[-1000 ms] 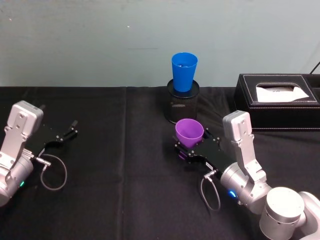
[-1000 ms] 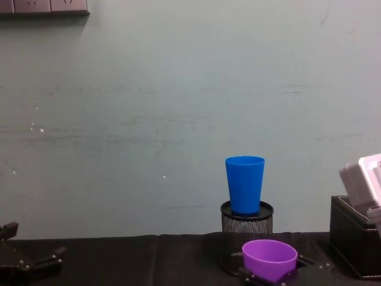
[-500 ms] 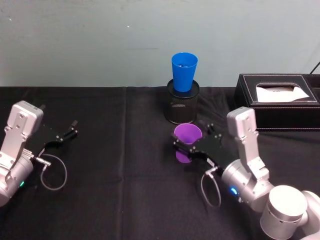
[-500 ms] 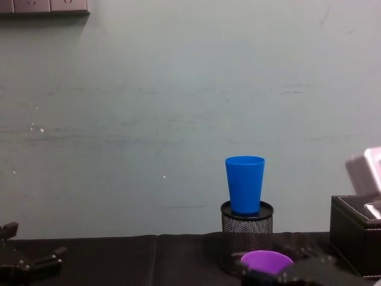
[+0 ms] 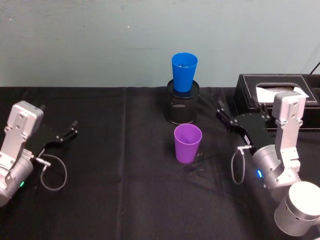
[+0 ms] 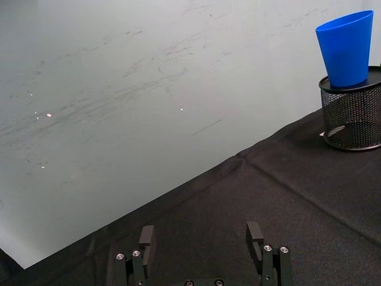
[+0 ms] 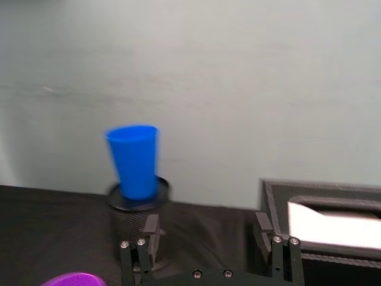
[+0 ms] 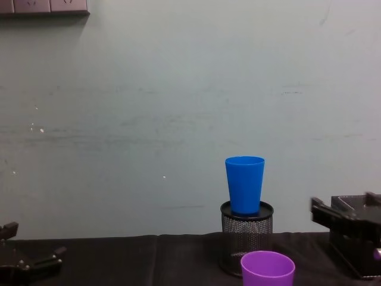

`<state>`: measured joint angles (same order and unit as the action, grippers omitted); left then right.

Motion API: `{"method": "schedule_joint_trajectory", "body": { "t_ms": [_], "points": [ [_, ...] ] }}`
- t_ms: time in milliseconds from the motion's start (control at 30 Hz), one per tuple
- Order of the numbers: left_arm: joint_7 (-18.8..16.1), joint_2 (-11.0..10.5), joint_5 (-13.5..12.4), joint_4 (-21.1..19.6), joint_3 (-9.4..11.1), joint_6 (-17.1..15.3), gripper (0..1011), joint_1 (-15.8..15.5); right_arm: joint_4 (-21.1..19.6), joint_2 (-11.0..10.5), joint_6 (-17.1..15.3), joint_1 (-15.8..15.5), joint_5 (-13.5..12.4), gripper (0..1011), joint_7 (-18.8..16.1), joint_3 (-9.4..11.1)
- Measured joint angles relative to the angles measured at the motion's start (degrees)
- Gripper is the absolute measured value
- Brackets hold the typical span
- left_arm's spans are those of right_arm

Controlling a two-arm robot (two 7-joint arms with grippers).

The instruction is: Pick up one cup with a gripper and tap it against the other cup.

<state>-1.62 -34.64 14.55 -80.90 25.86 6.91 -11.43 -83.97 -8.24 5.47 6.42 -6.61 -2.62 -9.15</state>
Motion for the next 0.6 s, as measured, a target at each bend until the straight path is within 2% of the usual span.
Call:
{"method": "schedule_joint_trajectory", "body": {
  "t_ms": [167,367,600],
  "points": [
    [0.0,0.0,0.0,0.0,0.0,0.0,1000,0.0,1.2,0.7,-3.2,0.7,1.53,1002,1.43,0.88],
    [0.0,0.0,0.0,0.0,0.0,0.0,1000,0.0,2.69,0.9,-6.37,1.92,2.9,1002,0.1,0.28],
    [0.0,0.0,0.0,0.0,0.0,0.0,1000,0.0,4.07,1.09,-7.08,2.71,3.97,1002,-1.0,0.01]
  ]
}}
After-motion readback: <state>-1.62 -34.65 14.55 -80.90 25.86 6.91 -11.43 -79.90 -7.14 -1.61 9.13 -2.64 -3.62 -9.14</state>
